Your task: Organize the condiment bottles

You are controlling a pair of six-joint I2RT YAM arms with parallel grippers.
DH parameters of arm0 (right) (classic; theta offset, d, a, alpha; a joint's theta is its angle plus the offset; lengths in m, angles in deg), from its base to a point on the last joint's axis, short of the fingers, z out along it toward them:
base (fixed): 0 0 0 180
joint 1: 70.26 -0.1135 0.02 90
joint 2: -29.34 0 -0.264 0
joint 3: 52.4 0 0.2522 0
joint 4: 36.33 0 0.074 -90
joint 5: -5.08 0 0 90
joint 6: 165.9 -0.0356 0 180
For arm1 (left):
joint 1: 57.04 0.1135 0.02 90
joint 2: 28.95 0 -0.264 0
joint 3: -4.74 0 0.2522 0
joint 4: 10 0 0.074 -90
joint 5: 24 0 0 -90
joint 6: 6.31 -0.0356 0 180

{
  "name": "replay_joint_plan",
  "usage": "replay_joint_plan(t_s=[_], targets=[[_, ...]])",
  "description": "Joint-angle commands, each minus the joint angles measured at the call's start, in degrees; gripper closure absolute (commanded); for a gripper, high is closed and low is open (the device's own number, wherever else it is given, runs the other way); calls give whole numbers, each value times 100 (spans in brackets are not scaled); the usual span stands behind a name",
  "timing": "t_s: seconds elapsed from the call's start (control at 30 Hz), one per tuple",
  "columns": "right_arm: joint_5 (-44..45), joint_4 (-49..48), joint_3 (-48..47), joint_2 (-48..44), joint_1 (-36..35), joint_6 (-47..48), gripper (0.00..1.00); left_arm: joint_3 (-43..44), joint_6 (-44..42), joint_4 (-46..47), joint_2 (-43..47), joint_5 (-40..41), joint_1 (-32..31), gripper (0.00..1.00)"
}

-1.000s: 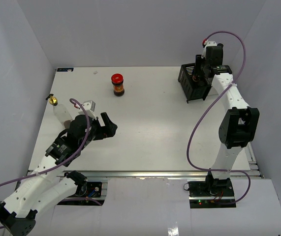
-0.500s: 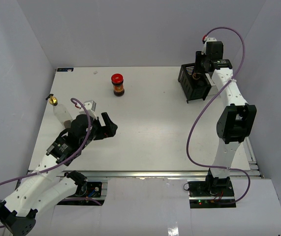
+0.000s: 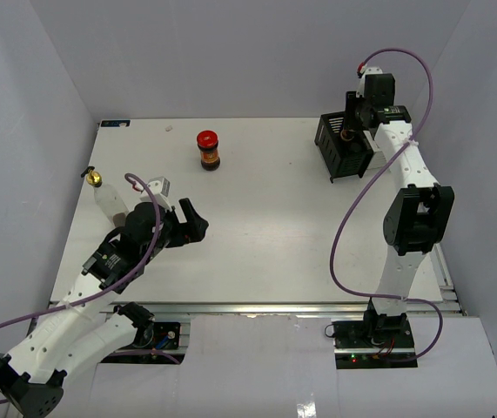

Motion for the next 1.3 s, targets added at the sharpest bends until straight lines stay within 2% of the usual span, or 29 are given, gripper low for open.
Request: replay_joint_plan(t_s=[0.0,0.4,0.87,0.93,1.0,1.03,1.27], targets=[[-28,284,281,-112,20,122,92,107,47,93,108,68,20,2],[-290,60,670,-328,12,184,92,59,61,61,139,82,20,2],[-350,595,62,219,12,250,92,92,-9,28,62,150,20,2],[-322,575,27,268,12,271,74,99,-23,35,34,157,20,2],[-313,577,-37,308,12,322,51,100,-26,55,17,167,20,2],[-299,573,-61,317,12,346,46,95,-22,65,3,162,20,2],[-219,515,-363,303,12,354,30,129,-28,91,-117,141,20,2]])
